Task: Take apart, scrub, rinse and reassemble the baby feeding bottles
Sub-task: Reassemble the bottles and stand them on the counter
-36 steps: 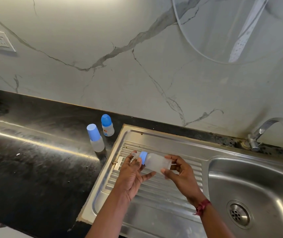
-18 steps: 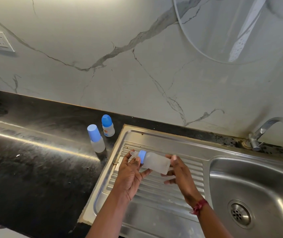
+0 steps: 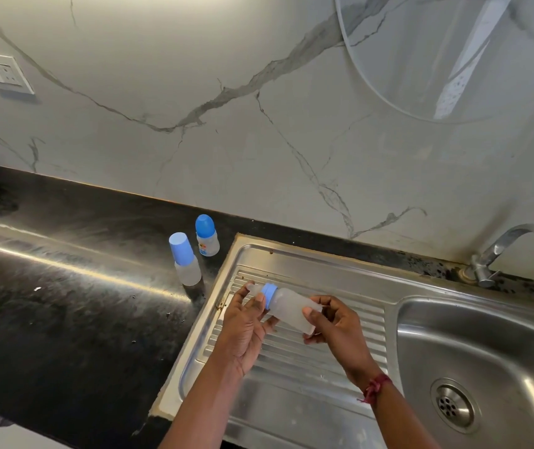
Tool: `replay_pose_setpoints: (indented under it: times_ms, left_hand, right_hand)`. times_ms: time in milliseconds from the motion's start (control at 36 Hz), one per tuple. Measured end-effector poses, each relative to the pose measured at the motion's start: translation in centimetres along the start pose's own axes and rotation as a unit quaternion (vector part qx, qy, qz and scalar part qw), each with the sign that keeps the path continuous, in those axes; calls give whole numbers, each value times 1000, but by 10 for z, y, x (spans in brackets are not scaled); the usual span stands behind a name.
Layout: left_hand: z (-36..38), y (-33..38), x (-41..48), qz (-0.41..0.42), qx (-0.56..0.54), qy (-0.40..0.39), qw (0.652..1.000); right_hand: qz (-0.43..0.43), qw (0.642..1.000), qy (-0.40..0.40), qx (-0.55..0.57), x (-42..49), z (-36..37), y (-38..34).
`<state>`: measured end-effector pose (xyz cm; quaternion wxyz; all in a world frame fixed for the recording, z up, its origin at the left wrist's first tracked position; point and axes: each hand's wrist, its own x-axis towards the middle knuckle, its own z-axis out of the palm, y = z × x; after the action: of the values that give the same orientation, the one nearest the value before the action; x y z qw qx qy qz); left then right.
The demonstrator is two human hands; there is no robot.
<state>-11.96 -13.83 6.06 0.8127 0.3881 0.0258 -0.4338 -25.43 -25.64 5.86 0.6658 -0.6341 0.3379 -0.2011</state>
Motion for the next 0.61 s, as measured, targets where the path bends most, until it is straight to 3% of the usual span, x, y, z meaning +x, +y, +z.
replay_pose_setpoints:
  times_ms: [111, 222, 333, 444, 611]
  left_hand:
    - [-4, -3, 3, 9, 41, 25, 999]
    - [0, -9, 0, 9, 119, 0, 993]
    - [-1, -3, -1, 34, 178, 18, 983]
    - [-16, 15, 4, 75, 231, 77, 967]
    - [-46, 45, 7, 79, 288, 98, 949]
  right_hand:
    - [11, 999, -5, 35, -2, 7, 3]
    - [20, 996, 1, 85, -6, 24, 10]
    - [23, 997, -20, 74, -7, 41, 13]
    - [21, 999, -31, 10, -3, 49, 20]
    - [-33, 988, -3, -151, 10, 61, 45]
